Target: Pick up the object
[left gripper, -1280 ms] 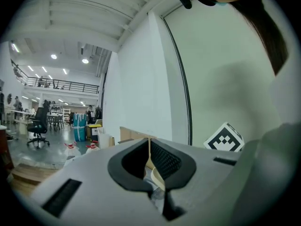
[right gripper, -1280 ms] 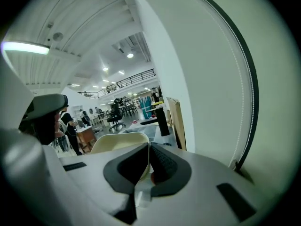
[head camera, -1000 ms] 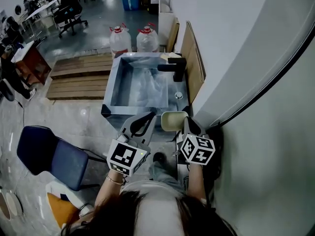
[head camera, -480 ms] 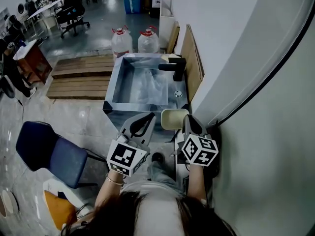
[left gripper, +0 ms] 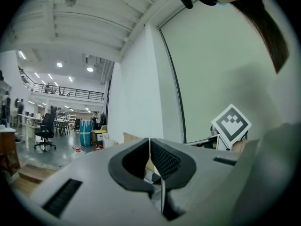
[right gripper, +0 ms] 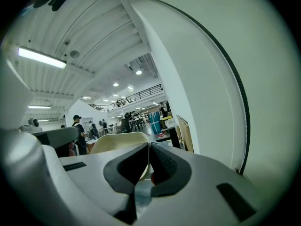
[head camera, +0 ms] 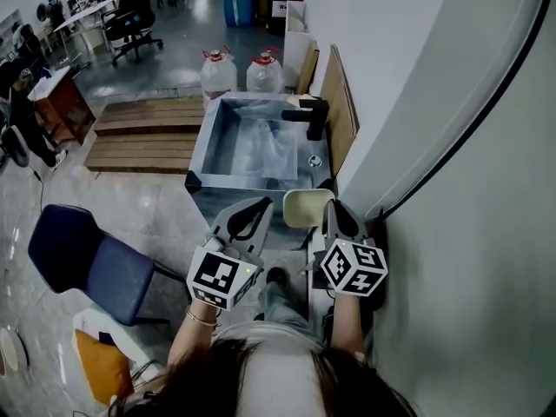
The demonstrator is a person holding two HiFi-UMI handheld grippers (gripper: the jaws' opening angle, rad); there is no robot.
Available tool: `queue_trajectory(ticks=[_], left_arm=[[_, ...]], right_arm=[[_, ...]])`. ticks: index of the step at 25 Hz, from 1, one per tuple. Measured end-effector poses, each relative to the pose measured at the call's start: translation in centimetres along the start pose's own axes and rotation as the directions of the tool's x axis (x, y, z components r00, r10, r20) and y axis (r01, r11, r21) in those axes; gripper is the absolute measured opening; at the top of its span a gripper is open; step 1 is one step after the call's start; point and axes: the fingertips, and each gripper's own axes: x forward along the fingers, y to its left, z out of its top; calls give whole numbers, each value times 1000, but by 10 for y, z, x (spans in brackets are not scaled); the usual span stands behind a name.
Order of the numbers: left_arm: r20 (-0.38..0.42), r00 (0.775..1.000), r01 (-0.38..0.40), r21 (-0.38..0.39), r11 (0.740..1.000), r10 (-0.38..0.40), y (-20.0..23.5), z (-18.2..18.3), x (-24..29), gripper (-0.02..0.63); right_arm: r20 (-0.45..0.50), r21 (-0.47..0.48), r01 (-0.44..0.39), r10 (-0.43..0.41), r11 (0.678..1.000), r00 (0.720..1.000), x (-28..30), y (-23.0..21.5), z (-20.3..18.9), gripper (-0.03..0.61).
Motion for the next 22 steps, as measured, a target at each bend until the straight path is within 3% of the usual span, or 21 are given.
queue_trajectory(ticks=[22], left_arm=[[23,999,-26,27,999,25,-28,7,-53,9]], right_arm=[[59,-43,-31,33,999,998,-61,29,6,32]])
